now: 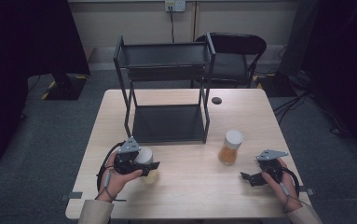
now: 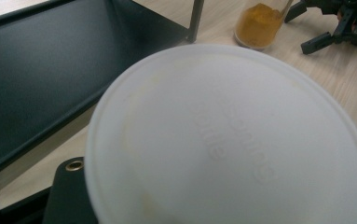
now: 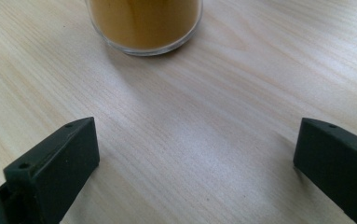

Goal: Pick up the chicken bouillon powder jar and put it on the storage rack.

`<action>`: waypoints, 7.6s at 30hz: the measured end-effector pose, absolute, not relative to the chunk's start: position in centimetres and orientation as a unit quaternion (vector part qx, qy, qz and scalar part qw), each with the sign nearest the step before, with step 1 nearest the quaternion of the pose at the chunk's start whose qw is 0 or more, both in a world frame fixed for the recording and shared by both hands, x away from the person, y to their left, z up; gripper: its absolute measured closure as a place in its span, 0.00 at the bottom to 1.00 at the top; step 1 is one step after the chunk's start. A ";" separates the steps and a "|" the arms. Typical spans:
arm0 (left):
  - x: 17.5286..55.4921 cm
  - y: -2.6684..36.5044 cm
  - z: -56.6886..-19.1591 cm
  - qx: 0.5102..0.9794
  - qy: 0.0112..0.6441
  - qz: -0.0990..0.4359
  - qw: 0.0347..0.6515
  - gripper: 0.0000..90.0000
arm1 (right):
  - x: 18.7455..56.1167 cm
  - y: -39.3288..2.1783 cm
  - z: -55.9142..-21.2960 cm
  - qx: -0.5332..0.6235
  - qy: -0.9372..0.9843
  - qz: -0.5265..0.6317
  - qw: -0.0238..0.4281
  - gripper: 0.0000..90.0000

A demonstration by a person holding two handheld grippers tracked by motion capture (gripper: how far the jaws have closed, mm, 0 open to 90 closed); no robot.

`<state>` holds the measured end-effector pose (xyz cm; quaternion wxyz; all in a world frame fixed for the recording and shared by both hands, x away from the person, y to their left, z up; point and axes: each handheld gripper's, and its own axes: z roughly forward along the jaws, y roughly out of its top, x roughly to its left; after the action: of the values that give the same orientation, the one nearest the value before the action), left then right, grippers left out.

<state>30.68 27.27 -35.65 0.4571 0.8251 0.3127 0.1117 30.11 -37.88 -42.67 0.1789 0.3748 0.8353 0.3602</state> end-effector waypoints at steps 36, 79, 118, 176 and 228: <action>35.5 24.6 -29.7 0.827 0.319 0.130 0.445 0.39 | 30.1 -37.9 -42.7 0.375 0.835 0.360 0.179 0.00; 39.3 23.6 -22.5 0.816 0.336 0.156 0.443 0.39 | 30.1 -37.9 -42.7 0.375 0.835 0.360 0.179 0.00; 41.3 22.2 -12.3 0.818 0.325 0.158 0.447 0.39 | 30.1 -37.9 -42.7 0.375 0.835 0.360 0.179 0.00; 50.6 23.5 -6.0 0.795 0.358 0.192 0.451 0.39 | 30.2 -37.9 -42.7 0.373 0.836 0.361 0.178 0.00; 43.7 24.8 -10.4 0.765 0.376 0.210 0.478 0.02 | 30.2 -38.0 -42.7 0.371 0.837 0.361 0.178 0.00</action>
<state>43.67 24.82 -10.41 0.4784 0.7652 0.3761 0.2101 30.24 -37.97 -42.68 0.1780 0.3711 0.8367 0.3611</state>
